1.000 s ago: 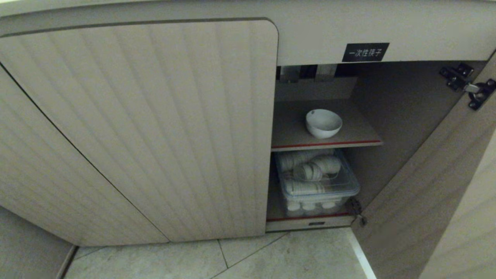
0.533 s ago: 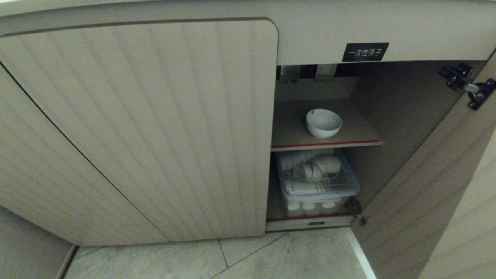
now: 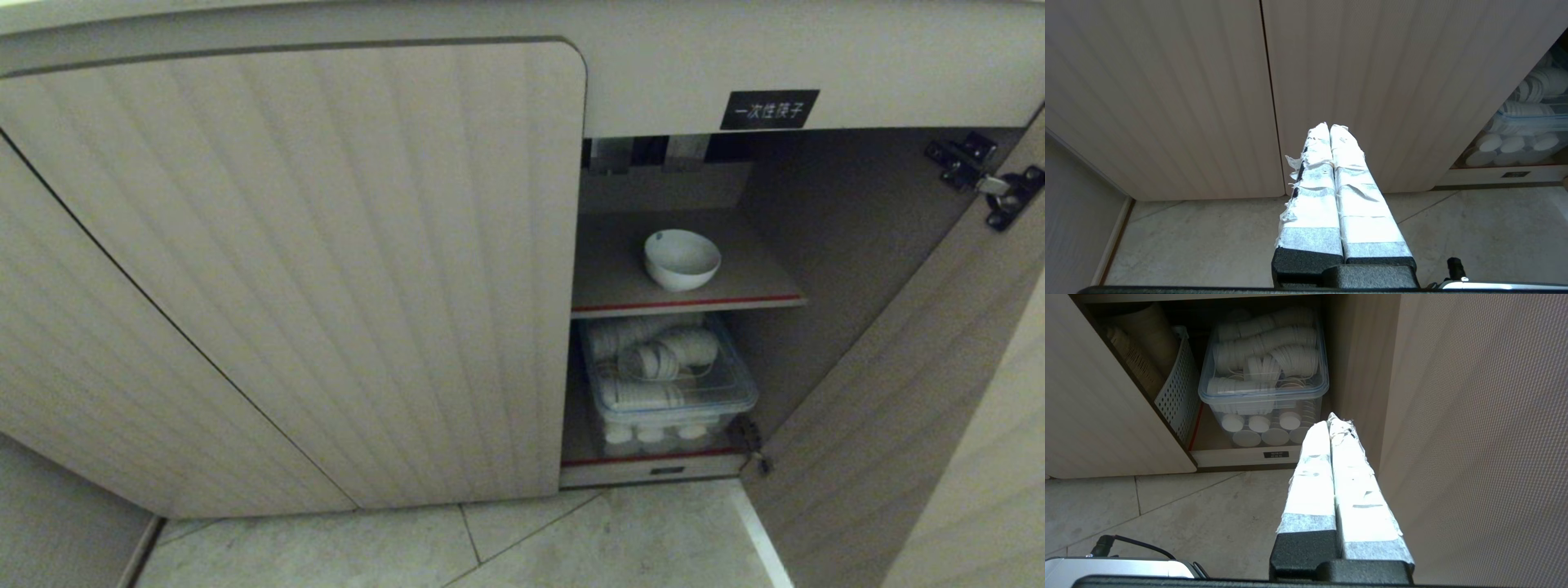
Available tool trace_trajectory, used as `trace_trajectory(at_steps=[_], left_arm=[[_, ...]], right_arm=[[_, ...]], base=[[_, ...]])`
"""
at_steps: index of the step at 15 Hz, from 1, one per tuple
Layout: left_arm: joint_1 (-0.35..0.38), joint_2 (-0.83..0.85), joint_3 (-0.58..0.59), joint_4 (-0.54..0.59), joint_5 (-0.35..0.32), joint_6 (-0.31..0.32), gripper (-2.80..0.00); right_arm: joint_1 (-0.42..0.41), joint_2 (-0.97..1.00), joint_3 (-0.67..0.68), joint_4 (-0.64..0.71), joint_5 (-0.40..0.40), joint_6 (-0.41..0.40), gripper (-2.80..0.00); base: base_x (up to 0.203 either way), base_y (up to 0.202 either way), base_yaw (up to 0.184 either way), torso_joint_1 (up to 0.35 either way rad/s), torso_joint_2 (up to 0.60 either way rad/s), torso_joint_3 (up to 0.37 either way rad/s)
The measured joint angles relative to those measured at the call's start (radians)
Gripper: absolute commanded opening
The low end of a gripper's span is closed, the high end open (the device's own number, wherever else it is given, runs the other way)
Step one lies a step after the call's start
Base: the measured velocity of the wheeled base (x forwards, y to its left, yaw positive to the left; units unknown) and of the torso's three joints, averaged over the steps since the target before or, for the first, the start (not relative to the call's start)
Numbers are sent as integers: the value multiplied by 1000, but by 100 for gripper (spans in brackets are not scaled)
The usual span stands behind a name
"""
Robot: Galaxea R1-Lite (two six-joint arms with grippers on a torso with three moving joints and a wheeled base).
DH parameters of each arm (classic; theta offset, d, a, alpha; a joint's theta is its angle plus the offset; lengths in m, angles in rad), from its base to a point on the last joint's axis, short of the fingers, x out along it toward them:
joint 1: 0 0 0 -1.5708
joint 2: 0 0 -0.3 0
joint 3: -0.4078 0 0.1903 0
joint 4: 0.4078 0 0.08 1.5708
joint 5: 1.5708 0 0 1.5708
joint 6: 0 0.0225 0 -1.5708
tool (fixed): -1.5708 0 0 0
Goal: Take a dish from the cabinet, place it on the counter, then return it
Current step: Take the bowl from the cabinet
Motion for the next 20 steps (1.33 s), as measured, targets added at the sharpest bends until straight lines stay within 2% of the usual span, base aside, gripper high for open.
trace_trajectory(at_steps=[20], left_arm=[[0,0,-1,0,0,0,-280]], right_arm=[[0,0,0,-1,0,-1,-280]], base=[[0,0,0,0,0,0]])
